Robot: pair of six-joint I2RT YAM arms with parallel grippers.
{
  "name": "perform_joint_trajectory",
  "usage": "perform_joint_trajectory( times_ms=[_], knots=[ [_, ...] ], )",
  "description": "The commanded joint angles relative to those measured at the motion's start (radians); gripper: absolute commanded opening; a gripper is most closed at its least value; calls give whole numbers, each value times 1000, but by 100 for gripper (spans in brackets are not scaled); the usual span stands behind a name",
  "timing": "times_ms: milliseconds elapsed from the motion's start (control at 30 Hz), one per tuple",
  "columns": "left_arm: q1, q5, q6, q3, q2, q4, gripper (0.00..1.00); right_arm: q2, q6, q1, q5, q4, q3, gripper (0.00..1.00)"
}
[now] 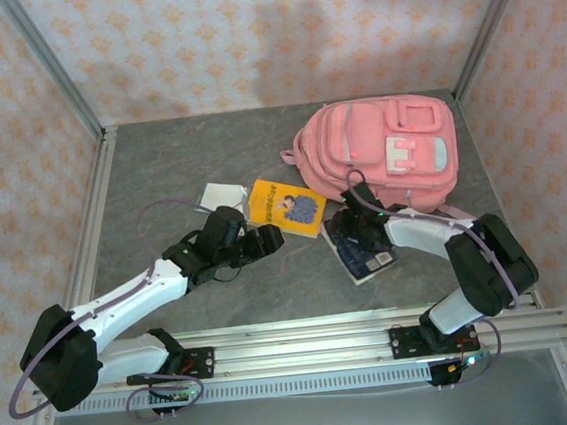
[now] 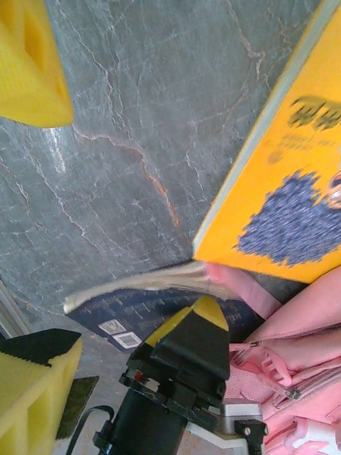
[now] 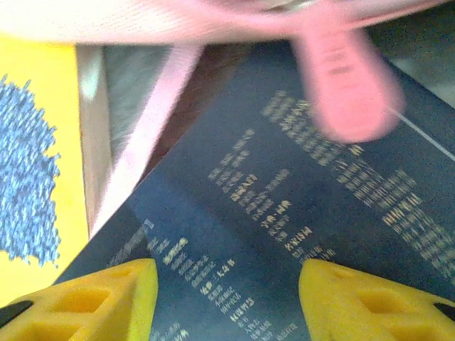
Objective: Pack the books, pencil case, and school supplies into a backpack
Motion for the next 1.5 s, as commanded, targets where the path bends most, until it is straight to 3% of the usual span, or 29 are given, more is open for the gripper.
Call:
perform_joint_trajectory(
  times_ms=[0,200,333,400,567,767,1100,1467],
  knots=[
    [-5,-35,-18,-32,-22,8,76,87,-2,126,-174,-14,-18,56],
    [-16,-31,-27,-38,14,37,75,-8,-10,182,-152,-41,30,61],
    [-24,-34,-6,-15,66,42,76,-106,-57,181,0,-197,81,65],
    [-24,-29,-6,-1,117,64,75,-141,-72,164,70,-251,85,64],
    [-29,21,-3,65,268,148,70,-174,-121,75,85,-261,22,60],
    [-43,86,-3,129,436,236,60,-149,-159,-10,-8,-175,-56,60],
    [-44,116,-13,132,567,285,49,-34,-181,-15,-236,-49,-89,58],
    [-46,130,-16,132,601,305,40,-77,-191,19,-280,-91,-73,54]
  ],
)
